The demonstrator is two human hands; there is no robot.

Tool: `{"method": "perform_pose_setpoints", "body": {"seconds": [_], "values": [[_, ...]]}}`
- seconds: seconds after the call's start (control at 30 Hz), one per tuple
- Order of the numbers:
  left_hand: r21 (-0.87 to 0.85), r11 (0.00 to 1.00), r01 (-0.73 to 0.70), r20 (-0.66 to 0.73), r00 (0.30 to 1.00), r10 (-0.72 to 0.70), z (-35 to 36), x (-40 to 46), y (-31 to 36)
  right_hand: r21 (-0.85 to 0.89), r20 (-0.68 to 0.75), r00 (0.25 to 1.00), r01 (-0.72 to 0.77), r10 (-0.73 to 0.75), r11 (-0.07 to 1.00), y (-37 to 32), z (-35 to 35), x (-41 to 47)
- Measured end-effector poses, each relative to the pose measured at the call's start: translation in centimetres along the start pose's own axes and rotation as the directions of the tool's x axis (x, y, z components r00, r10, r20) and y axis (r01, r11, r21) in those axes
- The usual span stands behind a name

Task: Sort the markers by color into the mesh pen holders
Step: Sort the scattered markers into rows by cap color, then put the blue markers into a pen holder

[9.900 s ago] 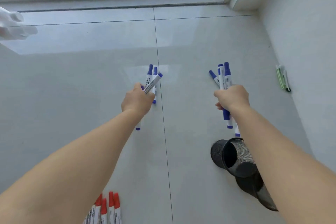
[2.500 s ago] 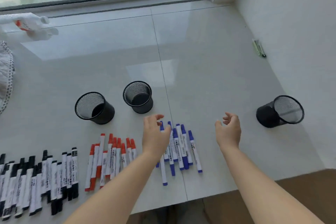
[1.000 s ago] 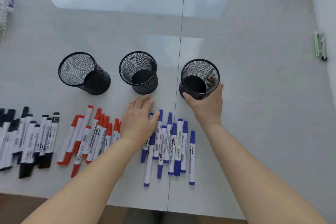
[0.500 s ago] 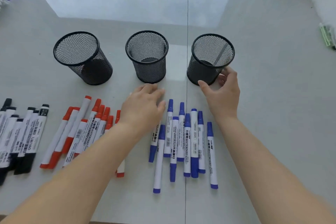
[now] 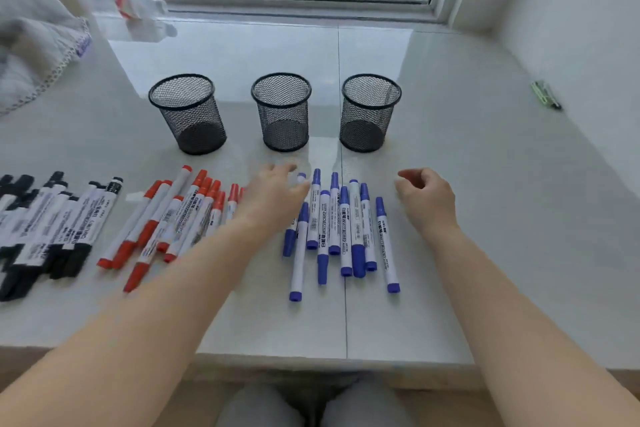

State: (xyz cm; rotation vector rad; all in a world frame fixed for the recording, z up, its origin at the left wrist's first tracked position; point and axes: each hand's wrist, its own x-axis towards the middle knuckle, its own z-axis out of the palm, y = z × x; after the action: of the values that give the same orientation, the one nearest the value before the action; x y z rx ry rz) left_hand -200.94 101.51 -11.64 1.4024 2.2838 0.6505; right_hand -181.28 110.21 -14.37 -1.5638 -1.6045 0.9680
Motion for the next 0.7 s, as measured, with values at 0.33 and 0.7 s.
{"method": "perform_pose_setpoints", "body": {"seconds": [0.33, 0.7], "values": [[-0.144, 0.988, 0.058, -0.186, 0.979, -0.084, 4.0, -5.6, -0.5, -0.208, 0.095, 0.995, -0.012, 0.033, 0.978, -0.4, 1.8, -6.2], [-0.081, 0.987, 0.140, -0.215, 0.964, -0.154, 4.7, -4.4, -0.3, -0.543, 0.016, 1.000, -0.003, 0.014, 0.840, -1.2, 3.8, -6.7]]}}
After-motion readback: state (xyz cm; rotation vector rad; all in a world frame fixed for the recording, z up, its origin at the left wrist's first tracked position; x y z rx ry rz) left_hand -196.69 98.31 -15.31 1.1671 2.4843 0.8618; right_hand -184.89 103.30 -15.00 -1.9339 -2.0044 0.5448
